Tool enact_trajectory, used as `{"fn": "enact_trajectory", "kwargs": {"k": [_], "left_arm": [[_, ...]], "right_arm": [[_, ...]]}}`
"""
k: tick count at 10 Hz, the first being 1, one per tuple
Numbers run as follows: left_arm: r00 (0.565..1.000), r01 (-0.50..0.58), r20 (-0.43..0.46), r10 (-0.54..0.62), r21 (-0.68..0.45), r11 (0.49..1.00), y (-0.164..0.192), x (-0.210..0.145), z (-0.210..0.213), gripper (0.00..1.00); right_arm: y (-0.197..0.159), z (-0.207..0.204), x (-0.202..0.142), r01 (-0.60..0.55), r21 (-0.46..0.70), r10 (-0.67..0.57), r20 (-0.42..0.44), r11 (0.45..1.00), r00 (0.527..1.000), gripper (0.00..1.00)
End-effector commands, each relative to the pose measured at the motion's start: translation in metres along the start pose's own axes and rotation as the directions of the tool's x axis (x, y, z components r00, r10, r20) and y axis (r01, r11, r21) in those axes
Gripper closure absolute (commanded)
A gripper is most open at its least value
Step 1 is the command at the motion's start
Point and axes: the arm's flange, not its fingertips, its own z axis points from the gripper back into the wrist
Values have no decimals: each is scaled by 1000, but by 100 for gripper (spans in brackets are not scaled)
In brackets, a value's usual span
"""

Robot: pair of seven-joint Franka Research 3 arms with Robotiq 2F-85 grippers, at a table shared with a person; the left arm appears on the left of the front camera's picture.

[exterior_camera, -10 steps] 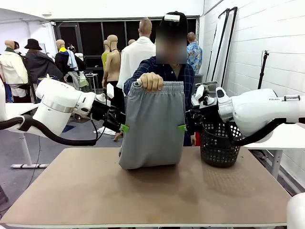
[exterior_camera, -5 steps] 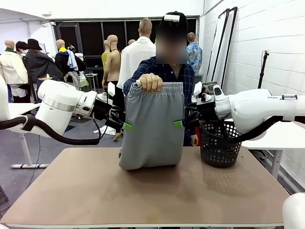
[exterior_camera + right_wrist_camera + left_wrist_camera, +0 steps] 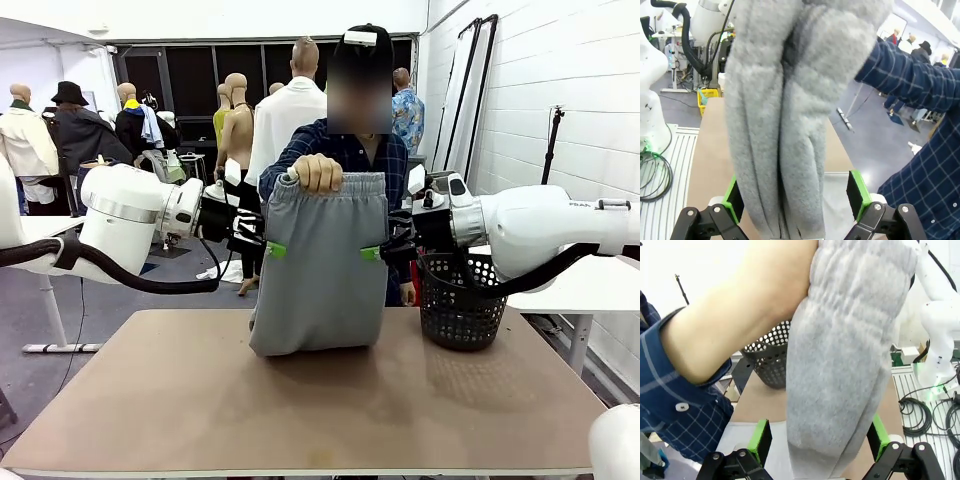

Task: Fold the training pants.
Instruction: Grab both ends of the Training pants handed by a person.

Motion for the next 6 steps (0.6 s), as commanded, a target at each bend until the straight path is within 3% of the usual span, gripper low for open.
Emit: {"fn": "enact_trajectory", "kwargs": {"k": [1,6], "left_arm": [[998,20,60,-20,1,1000,-1,2,-3,0],[990,68,131,-56,-87,994,-2,13,-17,0]], "right_arm": [[1,-2,9,-5,17,4,20,1000,1000,0],[5,0,18,17,52,-19,34,999,999,0]]}}
